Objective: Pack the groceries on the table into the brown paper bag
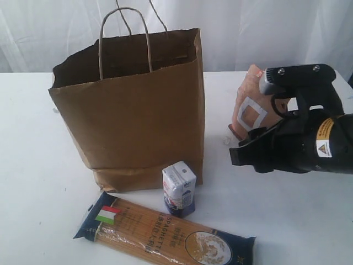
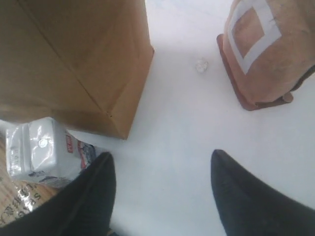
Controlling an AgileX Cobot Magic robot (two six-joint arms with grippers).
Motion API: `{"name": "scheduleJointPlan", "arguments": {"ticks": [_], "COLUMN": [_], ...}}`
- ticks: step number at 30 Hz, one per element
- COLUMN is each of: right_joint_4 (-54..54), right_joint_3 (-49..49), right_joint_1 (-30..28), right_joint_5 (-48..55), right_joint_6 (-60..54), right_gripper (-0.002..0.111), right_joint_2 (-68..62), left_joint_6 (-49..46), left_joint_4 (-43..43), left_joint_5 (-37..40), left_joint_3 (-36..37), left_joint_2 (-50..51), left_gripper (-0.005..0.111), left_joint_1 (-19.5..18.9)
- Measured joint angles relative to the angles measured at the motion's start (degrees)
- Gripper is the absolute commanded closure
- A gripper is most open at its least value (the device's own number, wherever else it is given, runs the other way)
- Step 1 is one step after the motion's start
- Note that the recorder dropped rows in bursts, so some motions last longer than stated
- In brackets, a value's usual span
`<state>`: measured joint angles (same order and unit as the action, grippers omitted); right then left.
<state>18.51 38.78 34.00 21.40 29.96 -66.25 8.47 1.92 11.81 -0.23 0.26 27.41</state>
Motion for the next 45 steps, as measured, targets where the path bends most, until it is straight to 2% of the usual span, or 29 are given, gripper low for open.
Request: {"name": "scheduleJointPlan", "arguments": {"ticks": [6, 9, 16, 22, 32, 45], "right_joint_4": [-18.85, -25.33, -31.03, -31.38, -31.63, -29.57], "right_joint_3": [-2.97, -7.13, -16.89, -17.99, -17.66, -9.38], "right_joint_1": [-3.80, -5.85, -8.39, -8.39, -8.70, -8.70], "right_joint_5": [-6.25, -11.71, -29.24, -37.75, -37.70, -34.01], "right_joint_6": [-21.06, -27.64, -30.38, -30.62, -30.62, -27.42], "right_gripper": [0.054, 0.054, 0.054, 0.054, 0.054, 0.054], "right_joint_2": [0.00, 0.09, 0.09, -0.14, -7.99, -22.09], "left_joint_6": [0.00, 0.00, 0.00, 0.00, 0.00, 0.00], "left_joint_4": [0.00, 0.00, 0.00, 0.00, 0.00, 0.00], "left_joint_5": [0.00, 0.00, 0.00, 0.00, 0.00, 0.00], "left_joint_3": [0.00, 0.00, 0.00, 0.00, 0.00, 0.00], "left_joint_2": [0.00, 0.00, 0.00, 0.00, 0.00, 0.00], "left_gripper": [0.107, 0.107, 0.107, 0.107, 0.107, 0.107], "left_joint_1": [0.00, 0.00, 0.00, 0.00, 0.00, 0.00]}}
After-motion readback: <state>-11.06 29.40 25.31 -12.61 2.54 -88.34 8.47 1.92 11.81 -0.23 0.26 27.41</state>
